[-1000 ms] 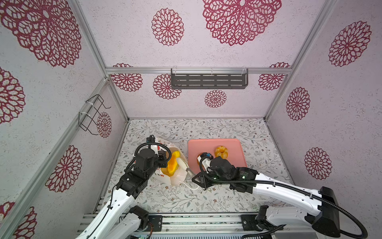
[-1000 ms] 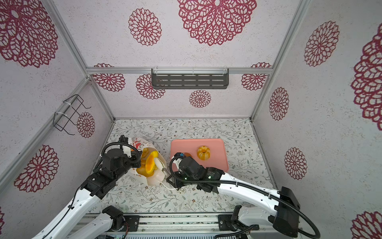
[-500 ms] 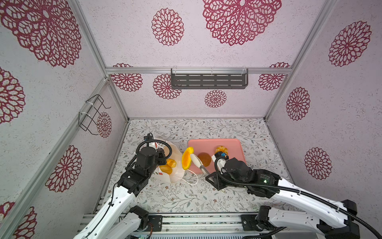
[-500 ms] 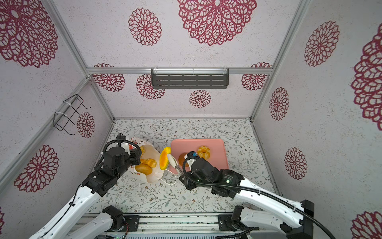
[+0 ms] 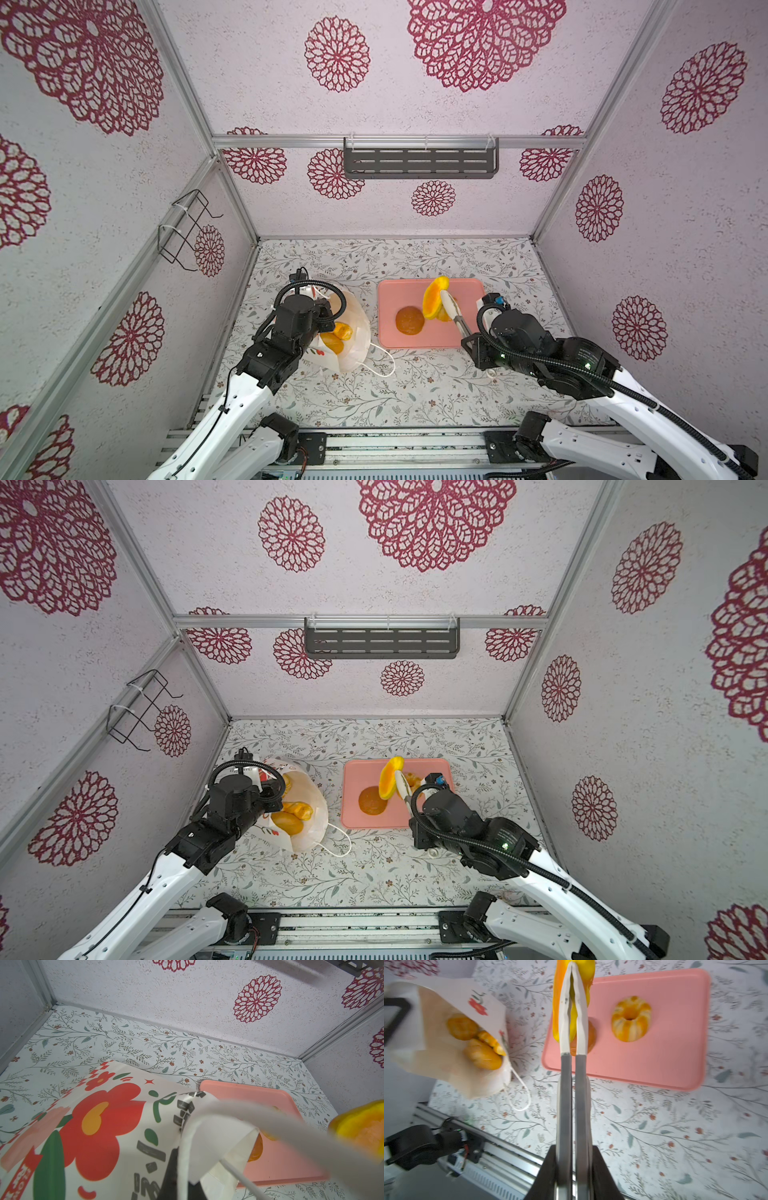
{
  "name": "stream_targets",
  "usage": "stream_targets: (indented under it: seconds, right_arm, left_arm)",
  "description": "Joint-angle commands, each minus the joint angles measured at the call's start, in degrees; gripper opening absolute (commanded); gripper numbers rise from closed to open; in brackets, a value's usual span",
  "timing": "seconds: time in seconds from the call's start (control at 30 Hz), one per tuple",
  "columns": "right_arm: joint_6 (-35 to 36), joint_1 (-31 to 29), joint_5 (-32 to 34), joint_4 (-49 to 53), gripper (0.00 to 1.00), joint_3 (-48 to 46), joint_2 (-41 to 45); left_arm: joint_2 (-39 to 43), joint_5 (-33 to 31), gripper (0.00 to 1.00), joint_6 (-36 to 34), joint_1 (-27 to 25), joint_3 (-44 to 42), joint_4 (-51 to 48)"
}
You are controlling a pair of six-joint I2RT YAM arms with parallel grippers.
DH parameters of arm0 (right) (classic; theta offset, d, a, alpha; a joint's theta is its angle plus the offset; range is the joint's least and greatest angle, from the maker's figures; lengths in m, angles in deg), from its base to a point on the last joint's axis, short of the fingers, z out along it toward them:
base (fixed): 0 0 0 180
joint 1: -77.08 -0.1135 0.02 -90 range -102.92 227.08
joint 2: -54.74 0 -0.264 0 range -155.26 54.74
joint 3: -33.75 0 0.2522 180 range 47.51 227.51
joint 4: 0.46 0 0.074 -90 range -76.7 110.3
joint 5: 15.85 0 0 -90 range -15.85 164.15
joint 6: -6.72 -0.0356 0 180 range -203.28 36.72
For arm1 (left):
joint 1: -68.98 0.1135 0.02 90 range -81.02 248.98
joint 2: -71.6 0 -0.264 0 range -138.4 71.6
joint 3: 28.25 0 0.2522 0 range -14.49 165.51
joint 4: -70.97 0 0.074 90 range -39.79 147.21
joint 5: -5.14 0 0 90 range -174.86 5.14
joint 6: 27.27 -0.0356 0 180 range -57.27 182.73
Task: Take the fake bread out of the paper bag
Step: 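Lift the yellow bread out of the bag and carry it over the tray, then lower the yellow bread onto the tray's far edge and open the right gripper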
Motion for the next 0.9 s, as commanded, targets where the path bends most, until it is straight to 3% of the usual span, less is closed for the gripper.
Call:
stream_targets:
  seconds: [0.0, 0.3, 0.6, 0.87]
  right_arm:
    - [4.7, 1.7, 7.6, 7.3, 0.0, 2.6, -2.4]
    - [14.7, 10.5, 8.8, 7.0, 0.0, -1.7, -5.6]
    - [19.2, 22.8, -3.2, -3.3, 0.0, -7.7, -6.6]
    - [19.5, 27.6, -5.2, -6.6, 0.0, -9.7, -11.8]
  left_arm:
    - [1.4, -0.7, 0.0, 0.3, -0.3, 0.6, 1.2]
    - [3.0, -0.9, 0.0, 0.4, -0.3, -0.2, 0.8]
    - [3.7, -0.5, 0.0, 0.3, -0.2, -0.4, 0.4]
    - [4.0, -1.1, 0.0, -0.5, -0.2, -0.8, 0.3]
